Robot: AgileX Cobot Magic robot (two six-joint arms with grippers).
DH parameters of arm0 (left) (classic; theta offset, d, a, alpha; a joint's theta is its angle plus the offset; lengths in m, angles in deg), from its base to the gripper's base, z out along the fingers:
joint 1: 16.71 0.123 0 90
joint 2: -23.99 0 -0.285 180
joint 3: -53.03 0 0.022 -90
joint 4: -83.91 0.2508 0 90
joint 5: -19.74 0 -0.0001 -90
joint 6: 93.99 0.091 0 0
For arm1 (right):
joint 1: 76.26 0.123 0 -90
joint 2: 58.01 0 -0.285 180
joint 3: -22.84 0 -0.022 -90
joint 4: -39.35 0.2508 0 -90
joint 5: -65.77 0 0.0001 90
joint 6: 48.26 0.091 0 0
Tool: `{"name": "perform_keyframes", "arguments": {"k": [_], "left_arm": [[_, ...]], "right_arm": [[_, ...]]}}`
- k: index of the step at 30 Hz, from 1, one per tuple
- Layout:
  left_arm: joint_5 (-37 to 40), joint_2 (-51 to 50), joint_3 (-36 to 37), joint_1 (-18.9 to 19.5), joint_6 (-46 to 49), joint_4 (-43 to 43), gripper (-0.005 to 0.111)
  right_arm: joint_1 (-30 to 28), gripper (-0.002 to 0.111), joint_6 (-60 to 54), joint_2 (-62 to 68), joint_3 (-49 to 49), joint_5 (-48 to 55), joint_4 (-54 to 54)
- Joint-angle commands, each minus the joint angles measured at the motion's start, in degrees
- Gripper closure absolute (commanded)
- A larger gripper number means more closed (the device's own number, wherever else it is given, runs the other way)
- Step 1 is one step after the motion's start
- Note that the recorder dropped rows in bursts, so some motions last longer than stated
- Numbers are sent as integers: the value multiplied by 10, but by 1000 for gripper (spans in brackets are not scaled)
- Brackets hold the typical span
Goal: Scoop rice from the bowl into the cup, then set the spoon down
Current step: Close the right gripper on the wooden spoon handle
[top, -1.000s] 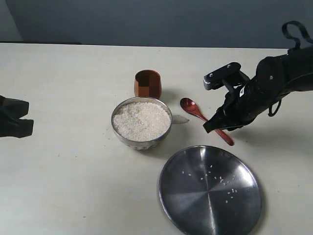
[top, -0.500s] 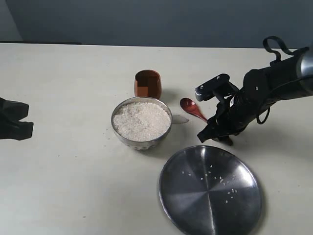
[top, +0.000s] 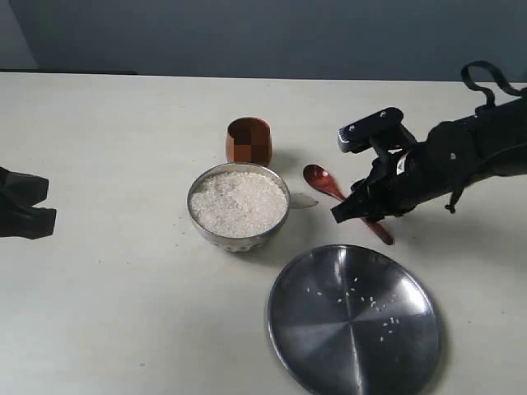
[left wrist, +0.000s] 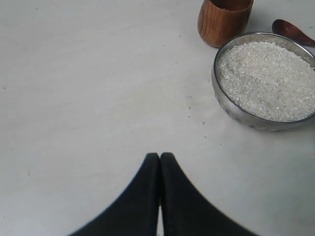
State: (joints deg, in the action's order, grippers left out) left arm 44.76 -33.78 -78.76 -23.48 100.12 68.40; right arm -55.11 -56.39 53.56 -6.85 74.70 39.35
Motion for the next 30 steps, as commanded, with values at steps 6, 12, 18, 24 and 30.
{"name": "perform_keyframes", "arguments": {"k": [6, 12, 18, 24, 30], "left_arm": [[2, -1, -1, -2, 0, 2, 106], [2, -1, -1, -2, 0, 2, 106], [2, -1, -1, -2, 0, 2, 106], [2, -1, -1, -2, 0, 2, 106], [2, -1, -1, -2, 0, 2, 106]], "right_arm": [[-2, 66, 4, -54, -158, -262, -36], [-7, 68, 10, -42, -164, -279, -9], [-11, 84, 27, -20, -164, -277, -5], [-11, 65, 37, -20, -164, -279, -5], [-11, 57, 37, -19, -164, -274, -5]]}}
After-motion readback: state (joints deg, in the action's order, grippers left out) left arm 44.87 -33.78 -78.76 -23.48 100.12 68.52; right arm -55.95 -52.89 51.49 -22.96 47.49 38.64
